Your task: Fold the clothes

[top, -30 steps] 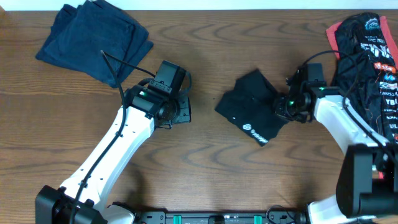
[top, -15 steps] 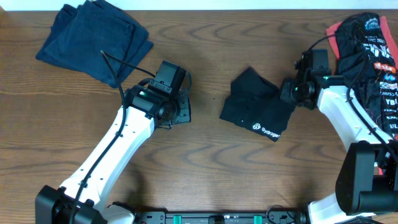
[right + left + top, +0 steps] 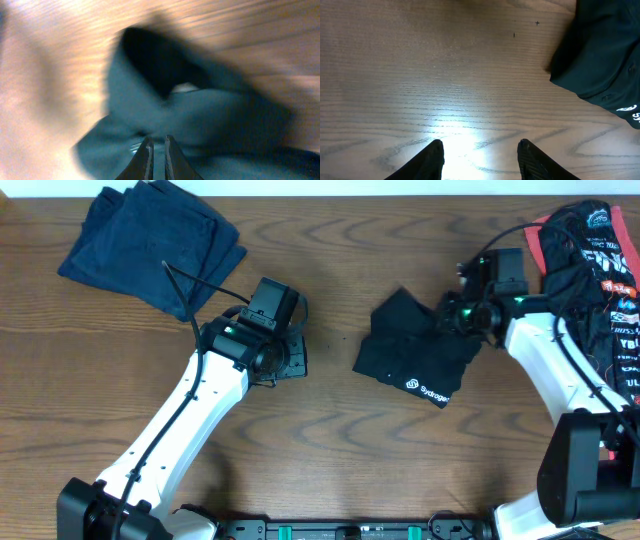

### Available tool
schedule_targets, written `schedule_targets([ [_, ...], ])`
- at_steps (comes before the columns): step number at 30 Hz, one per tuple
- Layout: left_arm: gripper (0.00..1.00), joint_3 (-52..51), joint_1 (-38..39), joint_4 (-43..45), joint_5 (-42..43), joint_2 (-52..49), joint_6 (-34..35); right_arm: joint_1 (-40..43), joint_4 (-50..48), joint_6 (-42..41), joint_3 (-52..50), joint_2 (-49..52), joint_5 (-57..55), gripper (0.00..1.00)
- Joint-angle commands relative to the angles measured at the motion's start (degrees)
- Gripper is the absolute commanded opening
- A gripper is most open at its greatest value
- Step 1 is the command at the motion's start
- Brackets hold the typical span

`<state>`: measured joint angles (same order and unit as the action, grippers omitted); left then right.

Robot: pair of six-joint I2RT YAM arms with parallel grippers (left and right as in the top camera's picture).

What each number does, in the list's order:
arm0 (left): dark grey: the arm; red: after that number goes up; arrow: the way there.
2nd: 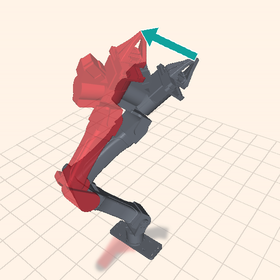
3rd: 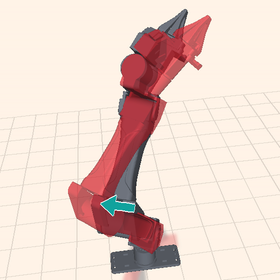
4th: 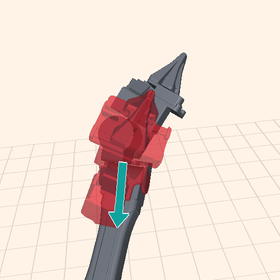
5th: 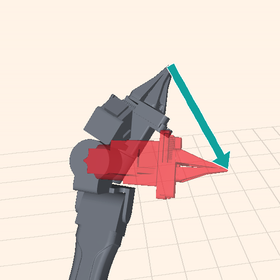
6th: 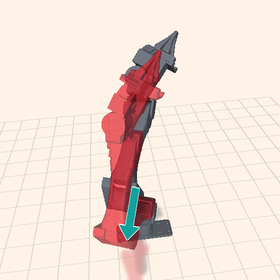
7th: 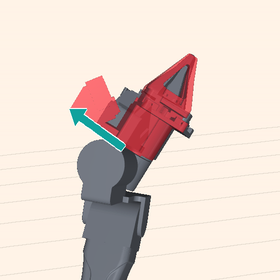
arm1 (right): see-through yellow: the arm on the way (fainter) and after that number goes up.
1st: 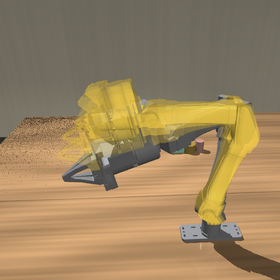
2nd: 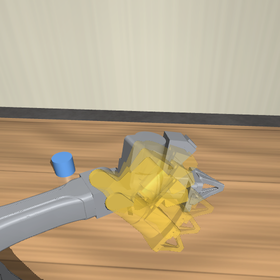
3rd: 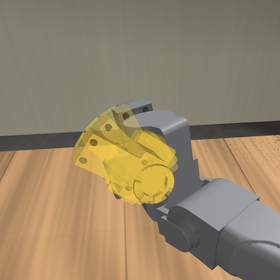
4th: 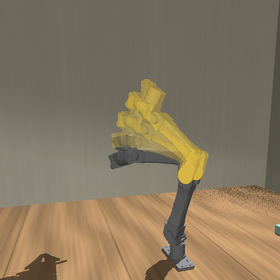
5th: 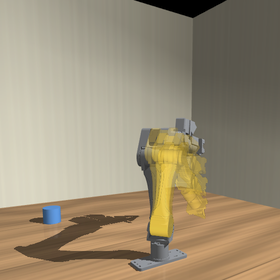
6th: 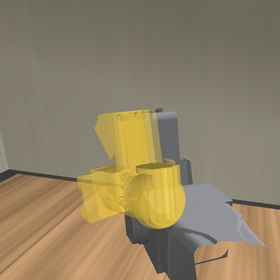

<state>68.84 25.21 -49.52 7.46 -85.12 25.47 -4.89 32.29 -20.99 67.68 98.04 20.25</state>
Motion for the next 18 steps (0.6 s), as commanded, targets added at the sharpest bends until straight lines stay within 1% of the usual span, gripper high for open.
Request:
schedule_targets([
  [1, 0.50, -0.5, -0.2, -0.1, -0.7, -0.6, -0.3, -3.0, 0.3, 2.8, 1.0, 0.6, 12.8, 0.08],
  [5, 0.50, -0.5, -0.2, -0.2, -0.7, -0.6, -0.3, -4.5, 0.2, 2.8, 0.6, 3.3, 16.5, 0.08],
  [8, 0.50, -0.5, -0.2, -0.2, -0.7, -0.6, -0.3, -4.4, -1.7, 2.8, 0.6, 7.1, 20.1, 0.08],
  [12, 0.50, -0.5, -0.2, -0.2, -0.7, -0.6, -0.3, -3.8, -7.7, 3.0, 0.6, 13.4, 20.5, 0.08],
  [14, 0.50, -0.5, -0.2, -0.4, -0.7, -0.6, -0.3, -3.1, -12.1, 4.9, 0.6, 16.5, 20.5, 0.10],
  [18, 0.50, -0.5, -0.2, -0.4, -0.7, -0.6, -0.3, -0.5, -19.3, 5.6, 0.6, 21.0, 20.7, 0.10],
])
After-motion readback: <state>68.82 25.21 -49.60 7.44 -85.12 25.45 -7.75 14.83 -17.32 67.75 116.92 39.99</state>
